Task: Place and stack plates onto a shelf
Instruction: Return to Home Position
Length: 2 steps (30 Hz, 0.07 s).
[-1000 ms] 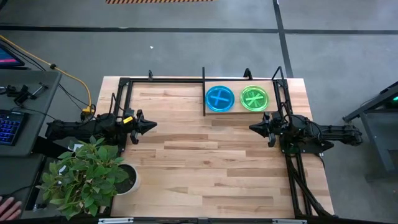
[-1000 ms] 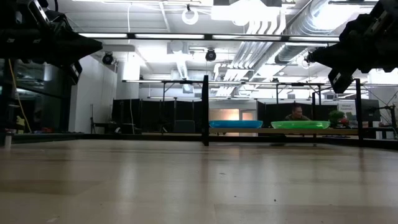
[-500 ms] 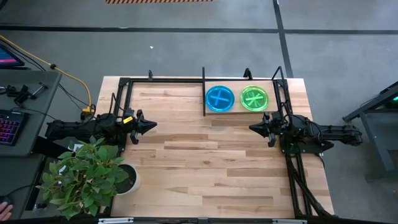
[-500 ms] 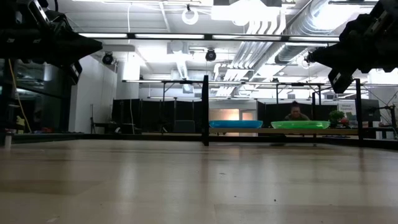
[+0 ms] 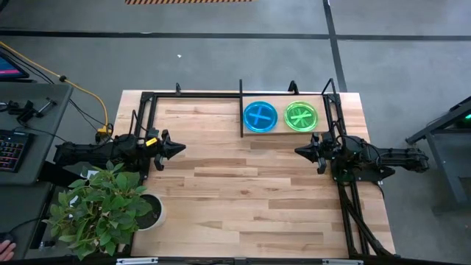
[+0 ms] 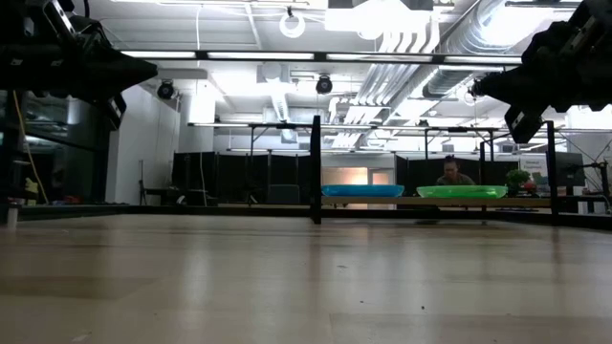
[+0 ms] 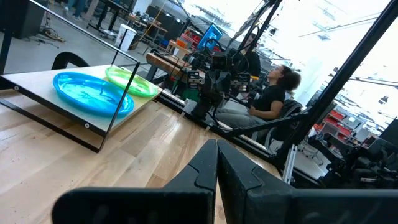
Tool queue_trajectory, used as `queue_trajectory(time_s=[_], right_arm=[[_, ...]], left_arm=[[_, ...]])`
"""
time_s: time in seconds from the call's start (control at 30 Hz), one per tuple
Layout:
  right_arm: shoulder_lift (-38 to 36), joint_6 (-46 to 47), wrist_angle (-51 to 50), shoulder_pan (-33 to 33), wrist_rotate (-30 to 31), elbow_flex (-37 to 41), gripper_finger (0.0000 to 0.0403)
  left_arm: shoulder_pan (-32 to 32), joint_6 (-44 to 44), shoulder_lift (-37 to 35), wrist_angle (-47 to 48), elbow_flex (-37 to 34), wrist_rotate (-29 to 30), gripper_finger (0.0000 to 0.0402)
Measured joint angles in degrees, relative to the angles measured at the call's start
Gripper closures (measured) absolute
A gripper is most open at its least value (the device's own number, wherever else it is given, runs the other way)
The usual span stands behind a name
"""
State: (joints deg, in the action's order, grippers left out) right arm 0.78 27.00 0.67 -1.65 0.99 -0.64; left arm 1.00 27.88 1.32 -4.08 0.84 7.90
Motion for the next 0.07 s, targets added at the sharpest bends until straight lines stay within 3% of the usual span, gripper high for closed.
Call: queue_trajectory(time_s=[0.07], right_arm=[[0.0, 0.0, 0.0, 0.0, 0.0, 0.0, 0.0402]], left_arm=[[0.0, 0.01, 0.01, -0.01, 0.0, 0.0, 0.0401]])
